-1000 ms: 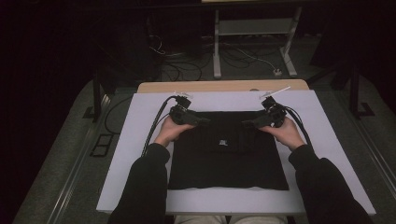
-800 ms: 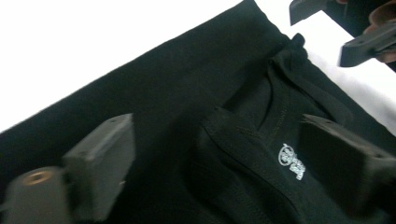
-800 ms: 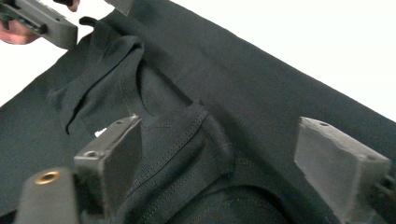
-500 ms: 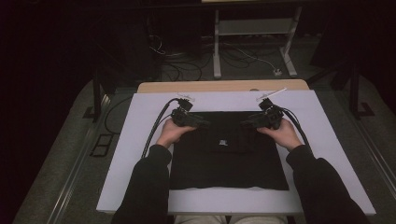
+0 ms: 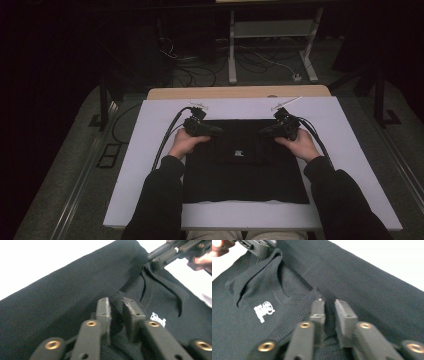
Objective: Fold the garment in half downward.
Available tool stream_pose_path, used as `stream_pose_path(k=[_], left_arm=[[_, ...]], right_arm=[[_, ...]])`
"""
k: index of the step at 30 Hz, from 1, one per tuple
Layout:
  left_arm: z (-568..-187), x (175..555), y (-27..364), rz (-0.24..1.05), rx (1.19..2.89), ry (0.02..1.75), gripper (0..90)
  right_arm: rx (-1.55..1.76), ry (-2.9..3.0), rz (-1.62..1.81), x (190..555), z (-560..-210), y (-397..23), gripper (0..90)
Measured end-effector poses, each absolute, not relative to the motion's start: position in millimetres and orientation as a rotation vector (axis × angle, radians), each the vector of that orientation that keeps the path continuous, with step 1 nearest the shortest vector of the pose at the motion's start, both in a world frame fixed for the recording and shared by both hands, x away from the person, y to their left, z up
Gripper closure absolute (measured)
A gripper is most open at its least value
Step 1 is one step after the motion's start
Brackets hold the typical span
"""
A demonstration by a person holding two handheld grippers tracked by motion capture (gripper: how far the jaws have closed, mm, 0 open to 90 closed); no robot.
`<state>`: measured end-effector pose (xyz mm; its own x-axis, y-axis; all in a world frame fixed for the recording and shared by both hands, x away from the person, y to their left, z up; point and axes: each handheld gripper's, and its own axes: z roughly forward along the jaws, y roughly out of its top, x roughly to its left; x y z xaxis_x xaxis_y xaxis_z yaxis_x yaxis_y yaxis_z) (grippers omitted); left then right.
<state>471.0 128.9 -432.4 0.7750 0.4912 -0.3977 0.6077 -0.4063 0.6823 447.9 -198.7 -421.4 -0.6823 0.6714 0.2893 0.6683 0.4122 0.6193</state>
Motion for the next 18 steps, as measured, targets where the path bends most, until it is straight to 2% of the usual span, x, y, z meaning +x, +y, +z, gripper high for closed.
stream_pose_path(k=[3,7,18], left_arm=[[-432.1,470.0,128.8,-0.182,2.083,0.816,87.5],[-431.8,469.9,129.6,-0.219,2.09,0.815,88.5],[-417.8,468.0,138.5,-0.208,2.061,0.849,88.8]], right_arm=[[1.246,2.64,1.164,447.9,-420.6,-199.9,83.9],[1.238,2.648,1.173,446.9,-418.9,-200.6,84.7],[1.228,2.614,1.229,443.6,-407.3,-205.5,85.1]])
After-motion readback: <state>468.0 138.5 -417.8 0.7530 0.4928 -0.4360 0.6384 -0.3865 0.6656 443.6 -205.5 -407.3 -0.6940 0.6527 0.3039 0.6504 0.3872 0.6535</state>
